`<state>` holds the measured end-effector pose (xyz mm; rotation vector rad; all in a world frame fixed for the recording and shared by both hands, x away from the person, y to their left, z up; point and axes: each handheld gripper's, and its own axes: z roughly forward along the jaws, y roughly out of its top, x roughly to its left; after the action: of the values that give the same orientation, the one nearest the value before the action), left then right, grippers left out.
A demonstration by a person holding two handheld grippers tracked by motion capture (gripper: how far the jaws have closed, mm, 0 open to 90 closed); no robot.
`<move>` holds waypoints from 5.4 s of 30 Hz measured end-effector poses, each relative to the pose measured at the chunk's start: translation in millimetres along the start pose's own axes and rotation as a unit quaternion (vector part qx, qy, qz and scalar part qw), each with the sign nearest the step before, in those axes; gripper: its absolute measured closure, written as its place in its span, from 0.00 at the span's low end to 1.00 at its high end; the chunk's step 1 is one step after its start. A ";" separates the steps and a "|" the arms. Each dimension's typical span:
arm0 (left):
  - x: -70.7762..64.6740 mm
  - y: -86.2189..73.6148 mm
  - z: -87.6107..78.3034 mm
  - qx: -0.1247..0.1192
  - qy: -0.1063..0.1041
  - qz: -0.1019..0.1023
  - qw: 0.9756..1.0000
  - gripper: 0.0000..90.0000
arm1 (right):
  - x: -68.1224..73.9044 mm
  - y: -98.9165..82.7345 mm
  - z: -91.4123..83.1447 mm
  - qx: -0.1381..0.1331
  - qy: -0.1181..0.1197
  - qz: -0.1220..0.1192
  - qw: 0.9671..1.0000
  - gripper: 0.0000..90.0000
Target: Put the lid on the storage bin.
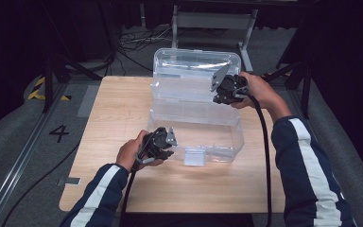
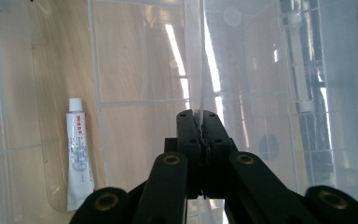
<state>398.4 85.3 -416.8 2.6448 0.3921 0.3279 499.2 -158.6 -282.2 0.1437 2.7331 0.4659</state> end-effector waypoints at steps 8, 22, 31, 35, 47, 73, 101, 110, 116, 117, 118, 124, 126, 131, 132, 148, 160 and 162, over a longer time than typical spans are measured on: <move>-0.4 -0.1 0.0 -0.001 0.002 -0.002 1.000 0.74 | 5.0 -0.4 -1.9 -0.001 -0.002 -0.004 1.000 0.98; -1.6 -0.5 0.5 -0.004 0.008 -0.002 1.000 0.73 | 16.7 -3.2 -5.8 -0.007 -0.003 -0.010 1.000 0.98; -2.7 -0.9 0.7 -0.006 0.013 -0.002 1.000 0.72 | 22.9 -9.5 -7.1 -0.027 0.000 0.000 1.000 0.97; -3.3 -1.2 0.9 -0.008 0.017 -0.001 1.000 0.72 | 25.3 -11.7 -7.7 -0.030 -0.003 0.002 1.000 0.96; -4.8 -2.4 1.1 -0.015 0.023 0.000 1.000 0.70 | 31.0 -31.8 -4.8 -0.114 -0.010 0.038 0.993 0.95; -5.7 -5.5 1.0 -0.033 0.026 0.005 0.999 0.70 | 49.9 -54.2 1.6 -0.202 -0.013 0.071 0.977 0.92; -4.6 -8.0 -0.5 -0.075 0.014 -0.012 0.997 0.72 | 66.2 -68.4 7.5 -0.249 -0.016 0.102 0.963 0.90; -7.6 -8.2 -6.7 -0.090 0.023 -0.004 0.996 0.76 | 72.5 -68.8 6.9 -0.241 -0.018 0.092 0.966 0.90; -7.2 -13.5 -13.5 -0.097 0.031 -0.010 0.995 0.75 | 75.5 -68.4 7.2 -0.238 -0.021 0.088 0.967 0.90; -6.6 -14.8 -15.9 -0.102 0.030 -0.012 0.994 0.74 | 76.0 -68.4 7.3 -0.238 -0.022 0.088 0.967 0.89; -6.6 -16.0 -18.2 -0.106 0.028 -0.015 0.994 0.72 | 76.5 -68.3 7.3 -0.236 -0.024 0.087 0.968 0.89; -11.0 -21.9 -37.0 -0.143 0.019 -0.015 0.989 0.70 | 78.2 -68.2 7.4 -0.234 -0.023 0.085 0.968 0.89; -12.6 -23.3 -41.3 -0.146 0.020 -0.015 0.989 0.69 | 78.7 -68.3 7.6 -0.234 -0.024 0.084 0.968 0.89; -14.7 -33.0 -55.4 -0.163 0.035 -0.029 0.986 0.68 | 78.7 -68.8 7.7 -0.235 -0.024 0.085 0.968 0.89; -13.5 -37.2 -58.0 -0.167 0.036 -0.036 0.985 0.68 | 79.0 -68.8 7.7 -0.235 -0.024 0.085 0.968 0.89; 33.4 -81.6 -81.6 -0.195 0.115 -0.103 0.969 0.84 | 83.6 -68.0 9.2 -0.230 -0.021 0.082 0.969 0.88; 75.1 -70.3 -87.0 -0.266 0.122 -0.148 0.945 1.00 | 87.2 -65.8 11.4 -0.227 -0.016 0.077 0.971 0.87; 80.6 -61.2 -89.5 -0.272 0.126 -0.147 0.943 1.00 | 87.4 -65.8 11.4 -0.227 -0.017 0.077 0.971 0.87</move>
<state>434.2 199.2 -353.5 1.9757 0.6622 0.5840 419.7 -203.2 -343.7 0.2404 2.5142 1.1039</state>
